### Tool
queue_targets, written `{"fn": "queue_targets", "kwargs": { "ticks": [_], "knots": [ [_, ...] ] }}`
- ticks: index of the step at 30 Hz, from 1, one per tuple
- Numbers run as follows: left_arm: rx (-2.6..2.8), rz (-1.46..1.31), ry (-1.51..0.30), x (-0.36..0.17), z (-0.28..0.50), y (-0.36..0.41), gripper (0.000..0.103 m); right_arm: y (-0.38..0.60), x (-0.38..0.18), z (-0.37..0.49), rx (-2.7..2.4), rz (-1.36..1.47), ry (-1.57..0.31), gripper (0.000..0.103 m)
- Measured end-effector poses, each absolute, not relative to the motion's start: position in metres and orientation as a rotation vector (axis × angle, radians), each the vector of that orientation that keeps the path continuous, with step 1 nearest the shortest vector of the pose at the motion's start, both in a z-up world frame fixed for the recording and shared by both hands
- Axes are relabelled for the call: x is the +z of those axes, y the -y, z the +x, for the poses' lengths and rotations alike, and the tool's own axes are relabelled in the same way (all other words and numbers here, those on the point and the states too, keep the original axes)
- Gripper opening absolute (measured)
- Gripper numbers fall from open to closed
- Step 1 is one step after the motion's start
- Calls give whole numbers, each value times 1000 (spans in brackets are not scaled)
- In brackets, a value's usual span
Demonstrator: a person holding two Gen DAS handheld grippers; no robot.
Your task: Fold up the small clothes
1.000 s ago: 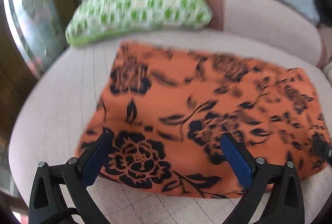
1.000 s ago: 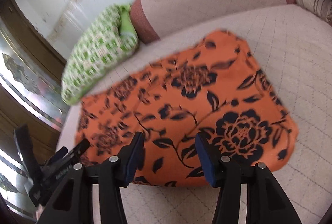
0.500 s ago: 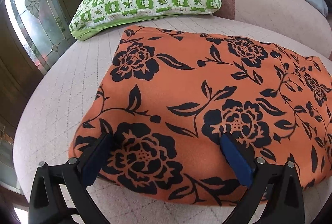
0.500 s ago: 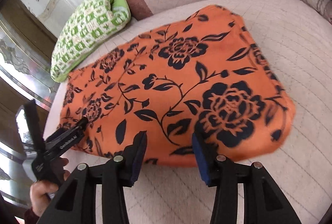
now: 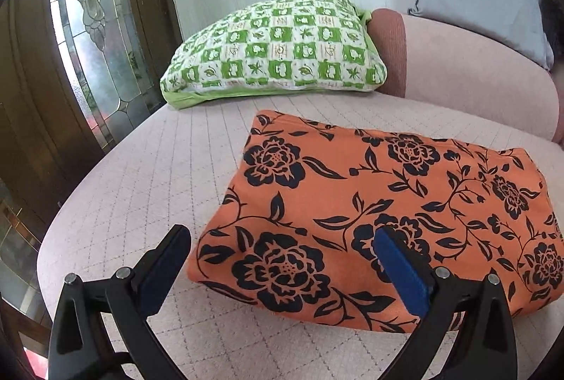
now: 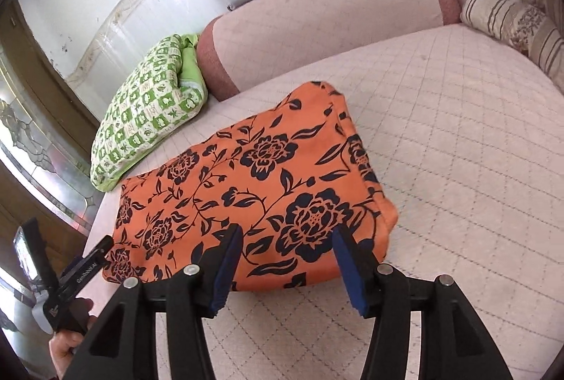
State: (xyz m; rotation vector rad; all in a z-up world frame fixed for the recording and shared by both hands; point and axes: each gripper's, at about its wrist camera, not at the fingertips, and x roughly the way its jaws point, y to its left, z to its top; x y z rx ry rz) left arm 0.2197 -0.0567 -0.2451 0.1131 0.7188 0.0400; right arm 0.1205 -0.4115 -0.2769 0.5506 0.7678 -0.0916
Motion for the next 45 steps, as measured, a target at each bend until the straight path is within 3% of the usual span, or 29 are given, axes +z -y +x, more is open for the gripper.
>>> {"fn": "queue_targets", "kwargs": {
  "ticks": [12, 45],
  "knots": [
    [12, 114, -670, -235, 210, 48, 103, 416, -270, 109, -119, 524, -716, 57],
    [17, 107, -751, -247, 253, 22, 103, 417, -287, 156, -122, 563, -760, 57]
  ]
}}
